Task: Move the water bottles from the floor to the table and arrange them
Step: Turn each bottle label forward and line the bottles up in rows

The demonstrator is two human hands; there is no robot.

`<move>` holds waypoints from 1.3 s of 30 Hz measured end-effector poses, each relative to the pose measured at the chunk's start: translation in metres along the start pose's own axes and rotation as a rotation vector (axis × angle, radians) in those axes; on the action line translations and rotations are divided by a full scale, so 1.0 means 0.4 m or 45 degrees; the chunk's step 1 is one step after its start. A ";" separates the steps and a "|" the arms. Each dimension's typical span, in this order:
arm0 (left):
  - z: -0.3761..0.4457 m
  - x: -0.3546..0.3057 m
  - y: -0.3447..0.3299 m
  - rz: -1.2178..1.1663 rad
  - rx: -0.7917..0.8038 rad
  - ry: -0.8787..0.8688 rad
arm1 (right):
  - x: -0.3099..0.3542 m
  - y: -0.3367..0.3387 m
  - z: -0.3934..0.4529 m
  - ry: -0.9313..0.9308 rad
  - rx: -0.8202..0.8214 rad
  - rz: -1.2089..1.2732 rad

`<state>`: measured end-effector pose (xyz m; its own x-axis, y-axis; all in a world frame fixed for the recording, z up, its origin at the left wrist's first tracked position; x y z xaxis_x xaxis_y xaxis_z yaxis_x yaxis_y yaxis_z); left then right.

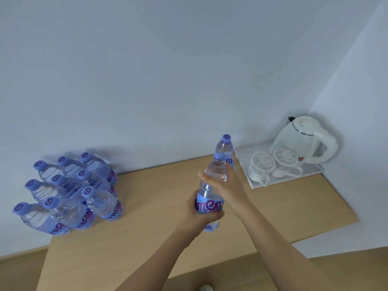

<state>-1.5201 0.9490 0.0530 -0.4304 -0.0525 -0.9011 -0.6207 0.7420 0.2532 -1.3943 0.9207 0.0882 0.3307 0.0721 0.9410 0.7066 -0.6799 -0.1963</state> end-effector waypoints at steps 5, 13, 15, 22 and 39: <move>-0.023 -0.016 0.045 -0.048 0.011 -0.079 | 0.023 -0.073 0.000 -0.012 0.009 0.120; -0.058 -0.017 0.137 -0.093 0.130 -0.045 | 0.038 -0.155 0.001 -0.159 0.243 0.255; -0.067 -0.015 0.152 -0.145 0.060 -0.036 | 0.036 -0.179 -0.005 -0.109 0.241 0.180; -0.098 -0.006 0.199 -0.085 -0.166 -0.057 | 0.030 -0.272 -0.044 0.137 0.123 -0.031; -0.167 0.065 0.402 -0.152 -0.212 -0.007 | -0.003 -0.479 -0.067 -0.042 0.334 0.108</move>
<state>-1.6750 1.0223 0.0939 -0.3439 -0.1298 -0.9300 -0.7672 0.6100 0.1985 -1.5468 1.0314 0.1321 0.4129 0.0492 0.9095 0.8119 -0.4725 -0.3430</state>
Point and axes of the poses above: each hand's wrist, its own z-axis towards the middle knuckle, its own y-axis out of the back of the hand, x = y × z, the point moved 3 cm from there along z, towards the middle knuckle, and after that the axes turned 15 degrees about z, right-handed, at the moved point
